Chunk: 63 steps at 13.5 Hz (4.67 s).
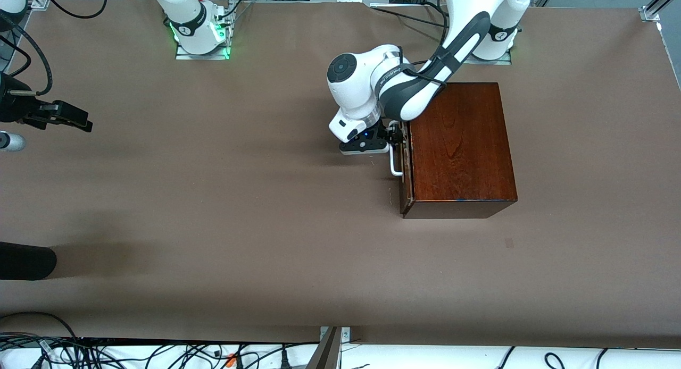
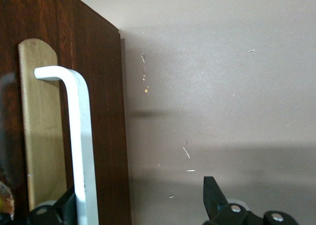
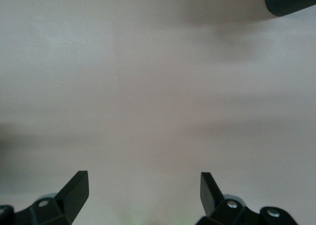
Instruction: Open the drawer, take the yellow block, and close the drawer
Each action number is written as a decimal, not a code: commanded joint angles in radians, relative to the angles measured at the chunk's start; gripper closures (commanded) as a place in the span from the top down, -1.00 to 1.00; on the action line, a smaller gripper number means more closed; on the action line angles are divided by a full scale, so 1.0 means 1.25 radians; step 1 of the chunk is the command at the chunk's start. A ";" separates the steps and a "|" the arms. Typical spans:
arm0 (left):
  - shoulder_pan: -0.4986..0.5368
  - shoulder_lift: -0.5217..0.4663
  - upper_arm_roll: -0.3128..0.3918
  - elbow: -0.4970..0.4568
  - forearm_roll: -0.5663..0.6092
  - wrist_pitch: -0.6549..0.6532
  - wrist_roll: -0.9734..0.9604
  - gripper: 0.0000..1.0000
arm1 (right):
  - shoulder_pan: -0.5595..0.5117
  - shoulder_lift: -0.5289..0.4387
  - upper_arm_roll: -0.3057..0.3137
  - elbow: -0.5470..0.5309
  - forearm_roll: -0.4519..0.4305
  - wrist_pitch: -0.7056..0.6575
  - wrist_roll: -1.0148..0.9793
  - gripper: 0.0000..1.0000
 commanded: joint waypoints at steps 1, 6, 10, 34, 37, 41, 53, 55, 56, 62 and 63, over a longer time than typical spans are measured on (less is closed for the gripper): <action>-0.015 0.042 -0.009 0.032 0.010 0.144 -0.006 1.00 | -0.003 -0.009 0.003 0.000 0.001 -0.002 -0.012 1.00; -0.016 0.036 -0.011 0.043 -0.018 0.143 -0.010 1.00 | -0.003 -0.009 0.003 0.000 0.001 -0.002 -0.012 1.00; -0.018 0.041 -0.012 0.074 -0.021 0.144 -0.010 1.00 | -0.003 -0.009 0.003 0.000 0.001 -0.002 -0.012 1.00; 0.090 -0.108 -0.104 0.365 -0.174 -0.505 0.237 1.00 | -0.004 -0.013 0.001 0.000 0.002 -0.002 -0.012 1.00; 0.247 -0.181 -0.104 0.364 -0.254 -0.563 0.395 1.00 | 0.027 -0.007 0.005 0.000 0.002 0.010 0.013 1.00; 0.465 -0.238 -0.104 0.364 -0.330 -0.601 0.604 1.00 | 0.092 -0.008 0.004 0.000 0.001 0.010 0.161 1.00; 0.263 -0.544 0.423 0.003 -0.475 -0.370 0.961 1.00 | 0.386 0.029 0.028 0.014 0.024 0.047 0.918 1.00; 0.265 -0.544 0.423 -0.021 -0.471 -0.369 0.955 1.00 | 0.450 0.052 0.028 0.033 0.026 0.059 1.091 1.00; 0.271 -0.542 0.423 -0.023 -0.469 -0.357 0.950 1.00 | 0.487 0.067 0.028 0.045 0.025 0.076 1.186 1.00; 0.279 -0.539 0.422 -0.022 -0.477 -0.327 0.809 1.00 | 0.672 0.209 0.028 0.147 0.025 0.212 1.712 1.00; 0.284 -0.539 0.422 -0.022 -0.485 -0.330 0.809 1.00 | 0.689 0.237 0.028 0.167 0.025 0.233 1.779 1.00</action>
